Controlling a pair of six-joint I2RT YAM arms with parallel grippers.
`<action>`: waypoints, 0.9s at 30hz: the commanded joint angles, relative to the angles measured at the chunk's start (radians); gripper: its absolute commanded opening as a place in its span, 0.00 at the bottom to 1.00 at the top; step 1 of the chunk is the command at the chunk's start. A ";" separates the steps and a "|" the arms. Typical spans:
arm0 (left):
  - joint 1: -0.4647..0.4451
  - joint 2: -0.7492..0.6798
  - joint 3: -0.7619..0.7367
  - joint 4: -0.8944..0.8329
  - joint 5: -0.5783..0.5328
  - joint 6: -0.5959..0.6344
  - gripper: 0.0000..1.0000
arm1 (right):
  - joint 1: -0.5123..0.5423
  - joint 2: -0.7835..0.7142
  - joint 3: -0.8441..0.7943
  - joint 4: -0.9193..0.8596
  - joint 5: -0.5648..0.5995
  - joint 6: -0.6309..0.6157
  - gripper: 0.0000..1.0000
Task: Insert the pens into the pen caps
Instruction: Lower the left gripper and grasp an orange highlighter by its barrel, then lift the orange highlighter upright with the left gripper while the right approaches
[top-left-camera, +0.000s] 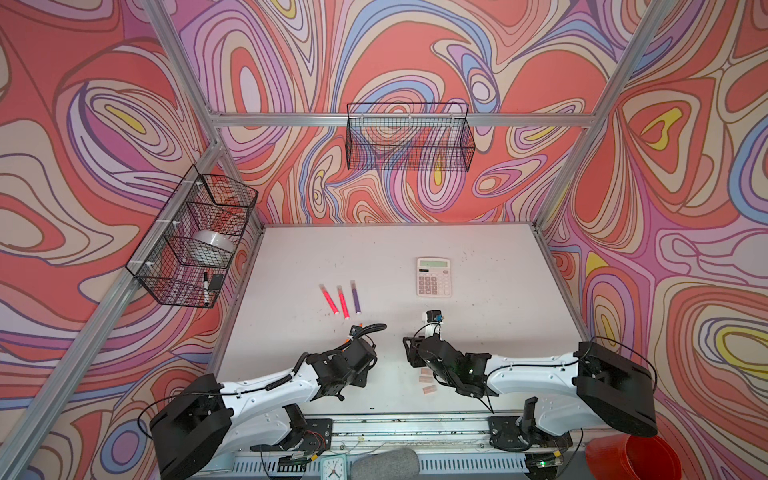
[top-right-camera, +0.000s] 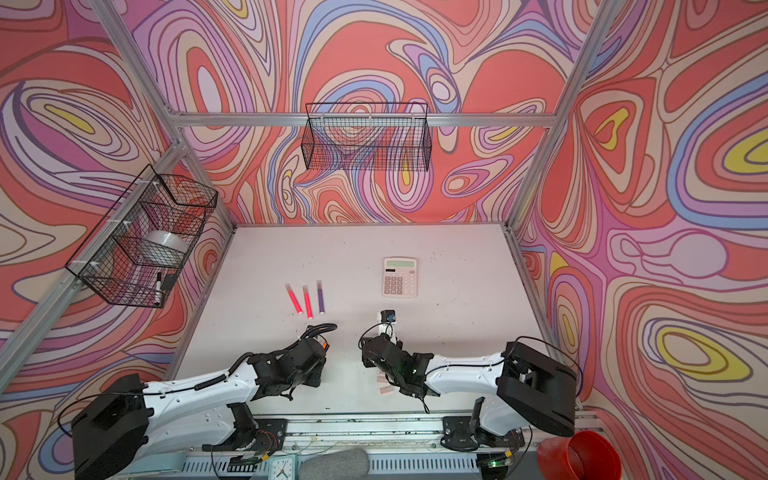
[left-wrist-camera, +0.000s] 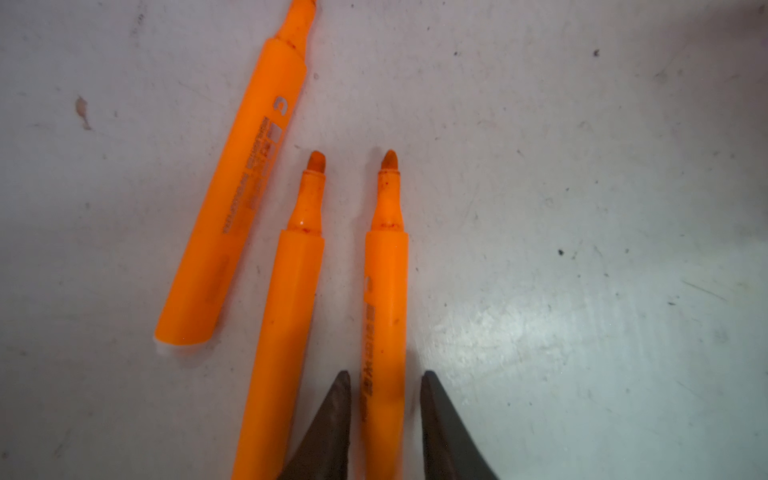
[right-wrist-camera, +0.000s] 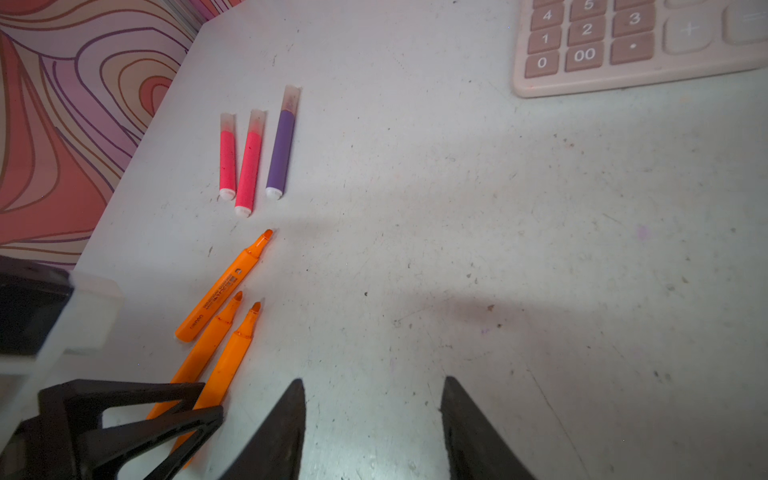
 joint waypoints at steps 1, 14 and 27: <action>-0.023 0.051 0.021 -0.047 -0.035 -0.029 0.17 | -0.005 0.000 0.002 -0.001 -0.001 0.002 0.53; -0.024 -0.003 0.133 0.039 0.017 0.114 0.05 | -0.005 -0.087 -0.118 0.268 -0.033 -0.005 0.53; -0.025 -0.010 0.220 0.207 0.091 0.268 0.00 | -0.004 -0.011 -0.137 0.563 -0.139 0.015 0.53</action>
